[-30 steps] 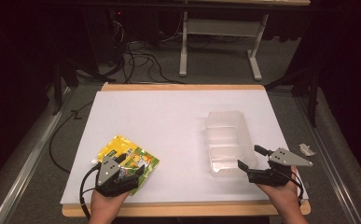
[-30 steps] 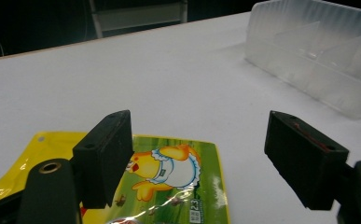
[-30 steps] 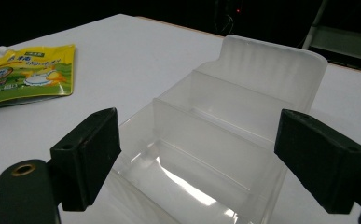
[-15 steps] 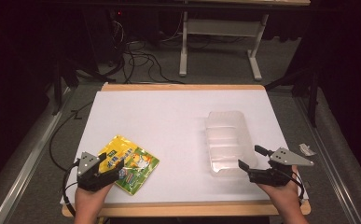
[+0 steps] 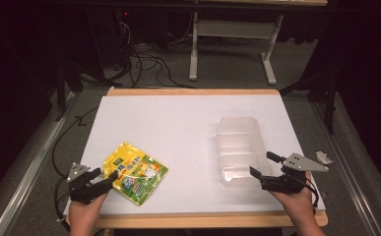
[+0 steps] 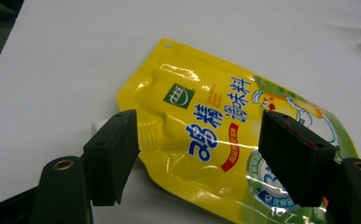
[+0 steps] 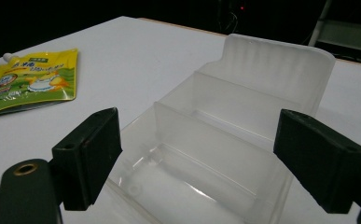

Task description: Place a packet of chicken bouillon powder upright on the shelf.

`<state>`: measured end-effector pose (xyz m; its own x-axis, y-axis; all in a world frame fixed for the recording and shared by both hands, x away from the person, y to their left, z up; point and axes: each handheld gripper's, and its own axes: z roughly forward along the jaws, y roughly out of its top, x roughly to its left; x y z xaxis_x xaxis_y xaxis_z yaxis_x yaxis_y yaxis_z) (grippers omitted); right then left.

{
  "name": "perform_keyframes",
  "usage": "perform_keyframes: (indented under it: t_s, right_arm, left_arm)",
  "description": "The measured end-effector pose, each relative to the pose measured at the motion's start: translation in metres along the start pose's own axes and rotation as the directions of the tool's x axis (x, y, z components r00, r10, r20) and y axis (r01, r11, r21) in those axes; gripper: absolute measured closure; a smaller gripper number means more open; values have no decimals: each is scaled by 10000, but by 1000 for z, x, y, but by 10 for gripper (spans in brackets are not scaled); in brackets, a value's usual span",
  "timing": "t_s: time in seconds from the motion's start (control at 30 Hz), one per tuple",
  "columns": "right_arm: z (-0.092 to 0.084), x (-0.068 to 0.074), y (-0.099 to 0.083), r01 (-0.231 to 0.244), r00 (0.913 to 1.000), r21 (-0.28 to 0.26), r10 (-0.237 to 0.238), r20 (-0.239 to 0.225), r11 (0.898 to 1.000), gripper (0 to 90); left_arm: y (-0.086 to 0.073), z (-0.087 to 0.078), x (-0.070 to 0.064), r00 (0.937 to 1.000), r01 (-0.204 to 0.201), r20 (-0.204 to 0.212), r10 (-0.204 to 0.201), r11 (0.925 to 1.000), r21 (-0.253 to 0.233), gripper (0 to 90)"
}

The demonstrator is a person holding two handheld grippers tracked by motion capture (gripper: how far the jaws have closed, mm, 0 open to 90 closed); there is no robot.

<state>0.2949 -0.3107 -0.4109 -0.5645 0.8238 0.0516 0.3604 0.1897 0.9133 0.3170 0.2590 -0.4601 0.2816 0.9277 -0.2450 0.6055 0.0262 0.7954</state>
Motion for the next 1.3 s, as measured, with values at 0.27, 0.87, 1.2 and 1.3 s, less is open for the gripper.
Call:
perform_keyframes:
  t_s: [0.27, 0.87, 1.2, 1.3]
  right_arm:
    - [3, 2, 2, -10, 10000, -13, 10, -78, 10000, 153]
    - [4, 3, 1, 7, 10000, 39, -7, -30, 10000, 158]
    - [4, 3, 1, 42, 10000, 46, -42, -9, 10000, 162]
    - [4, 3, 1, -20, 10000, 50, 20, 19, 10000, 164]
  left_arm:
    - [-7, 3, 14, 9946, 1005, 201, -1022, 9924, 713, 358]
    - [-13, 13, 26, 9612, 2415, 1044, -2555, 9617, 1299, 527]
    - [-12, 15, 22, 9620, 2139, 1417, -2336, 9666, 1409, 695]
    - [-11, 14, 21, 9630, 2095, 1464, -2262, 9703, 1211, 743]
